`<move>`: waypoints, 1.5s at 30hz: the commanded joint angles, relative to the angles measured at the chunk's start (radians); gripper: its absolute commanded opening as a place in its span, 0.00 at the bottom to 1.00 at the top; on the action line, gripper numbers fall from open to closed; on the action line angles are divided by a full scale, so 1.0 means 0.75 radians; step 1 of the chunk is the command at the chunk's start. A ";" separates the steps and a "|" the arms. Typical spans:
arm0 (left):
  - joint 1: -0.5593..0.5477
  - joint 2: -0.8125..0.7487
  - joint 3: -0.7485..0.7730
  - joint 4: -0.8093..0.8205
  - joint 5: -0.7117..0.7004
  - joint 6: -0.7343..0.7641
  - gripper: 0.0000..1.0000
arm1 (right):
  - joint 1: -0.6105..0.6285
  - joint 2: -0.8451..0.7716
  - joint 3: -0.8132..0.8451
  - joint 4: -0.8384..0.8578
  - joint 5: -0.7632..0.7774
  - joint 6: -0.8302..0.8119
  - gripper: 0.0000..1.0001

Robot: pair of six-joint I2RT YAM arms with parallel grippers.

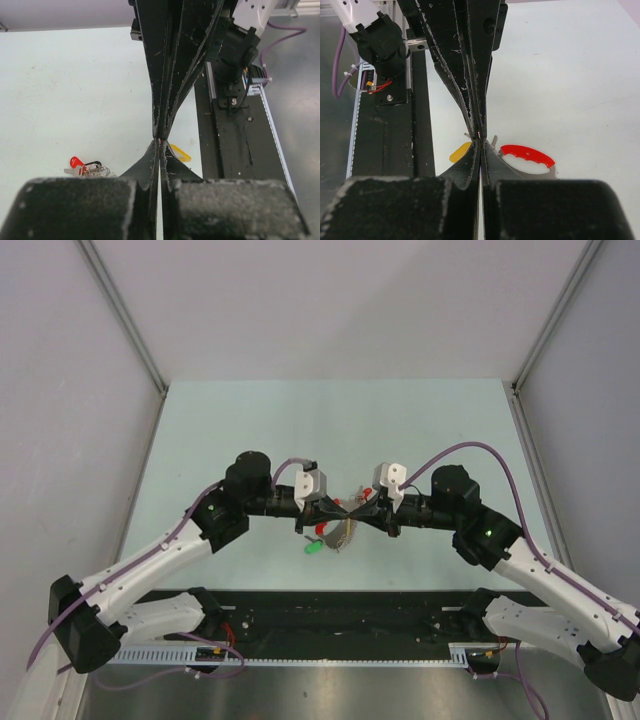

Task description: Put the keys on the keyring

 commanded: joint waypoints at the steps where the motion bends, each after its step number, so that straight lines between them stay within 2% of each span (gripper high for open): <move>1: -0.009 -0.076 -0.054 0.195 0.003 -0.074 0.00 | -0.008 -0.024 0.057 0.015 0.026 0.021 0.04; 2: -0.007 -0.086 -0.072 0.222 -0.009 -0.095 0.00 | -0.026 -0.038 0.045 0.028 0.016 0.033 0.12; 5: -0.007 -0.119 -0.150 0.346 -0.042 -0.187 0.00 | -0.065 -0.062 0.018 0.093 -0.041 0.086 0.27; 8: -0.005 -0.149 -0.225 0.486 -0.070 -0.281 0.00 | -0.122 -0.107 -0.031 0.169 -0.070 0.140 0.30; 18: -0.005 -0.168 -0.303 0.684 -0.085 -0.428 0.00 | -0.165 -0.095 -0.082 0.271 -0.235 0.176 0.29; 25: -0.005 -0.145 -0.316 0.766 -0.062 -0.483 0.00 | -0.165 -0.083 -0.090 0.300 -0.266 0.187 0.28; 34: -0.005 -0.117 -0.316 0.807 -0.054 -0.510 0.00 | -0.159 -0.083 -0.091 0.341 -0.291 0.207 0.17; 45: -0.005 -0.114 -0.326 0.848 -0.062 -0.530 0.00 | -0.149 -0.067 -0.091 0.353 -0.301 0.209 0.11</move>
